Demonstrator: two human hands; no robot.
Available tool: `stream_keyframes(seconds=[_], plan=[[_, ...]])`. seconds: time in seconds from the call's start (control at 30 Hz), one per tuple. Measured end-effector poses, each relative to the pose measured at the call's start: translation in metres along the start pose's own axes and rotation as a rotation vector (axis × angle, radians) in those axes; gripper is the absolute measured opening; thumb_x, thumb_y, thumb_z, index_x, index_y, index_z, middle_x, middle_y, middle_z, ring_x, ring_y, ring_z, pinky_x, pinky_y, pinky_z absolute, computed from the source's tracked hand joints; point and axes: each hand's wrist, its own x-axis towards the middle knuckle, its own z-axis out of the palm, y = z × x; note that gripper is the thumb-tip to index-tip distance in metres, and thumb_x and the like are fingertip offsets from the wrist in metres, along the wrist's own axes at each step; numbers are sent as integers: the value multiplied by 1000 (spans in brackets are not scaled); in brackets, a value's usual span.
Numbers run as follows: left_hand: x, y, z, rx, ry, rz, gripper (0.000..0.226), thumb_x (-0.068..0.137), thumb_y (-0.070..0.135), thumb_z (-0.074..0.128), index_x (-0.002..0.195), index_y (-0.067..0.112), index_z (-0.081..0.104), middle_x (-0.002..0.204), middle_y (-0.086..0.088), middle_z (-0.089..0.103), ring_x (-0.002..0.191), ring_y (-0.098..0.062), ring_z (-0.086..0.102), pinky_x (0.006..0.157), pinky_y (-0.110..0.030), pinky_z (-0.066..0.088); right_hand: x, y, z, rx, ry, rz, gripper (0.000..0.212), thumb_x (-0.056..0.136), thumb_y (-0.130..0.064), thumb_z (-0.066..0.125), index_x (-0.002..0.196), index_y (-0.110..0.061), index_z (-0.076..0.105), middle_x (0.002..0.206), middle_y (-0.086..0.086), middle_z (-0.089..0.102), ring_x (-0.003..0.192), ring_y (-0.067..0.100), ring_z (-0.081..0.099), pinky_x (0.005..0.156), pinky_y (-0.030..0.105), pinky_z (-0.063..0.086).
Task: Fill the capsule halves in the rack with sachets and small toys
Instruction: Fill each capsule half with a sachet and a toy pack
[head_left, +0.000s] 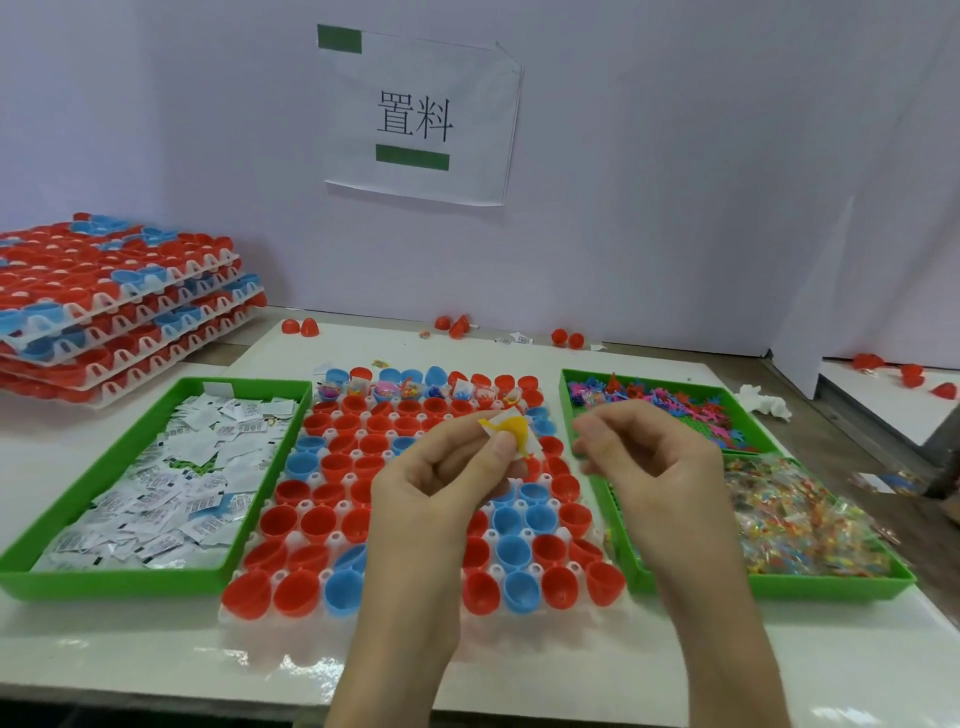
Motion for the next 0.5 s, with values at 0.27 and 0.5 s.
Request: stream_keyframes(seconds=[0.27, 0.5], plan=[[6, 4, -18, 7, 61, 18, 31, 59, 33, 77, 88, 22, 80, 88, -5, 77, 78, -15, 73, 67, -16, 55, 6, 72, -40, -674, -144, 385, 20, 94, -30, 66, 113, -36, 69, 112, -14, 64, 101, 17, 65, 88, 41, 55], [6, 5, -23, 42, 63, 12, 27, 61, 35, 75, 88, 29, 80, 91, -2, 77, 82, -16, 74, 68, -18, 57, 6, 72, -35, -615, -97, 336, 35, 86, -6, 68, 89, -40, 70, 81, -14, 69, 75, 12, 65, 74, 41, 58]])
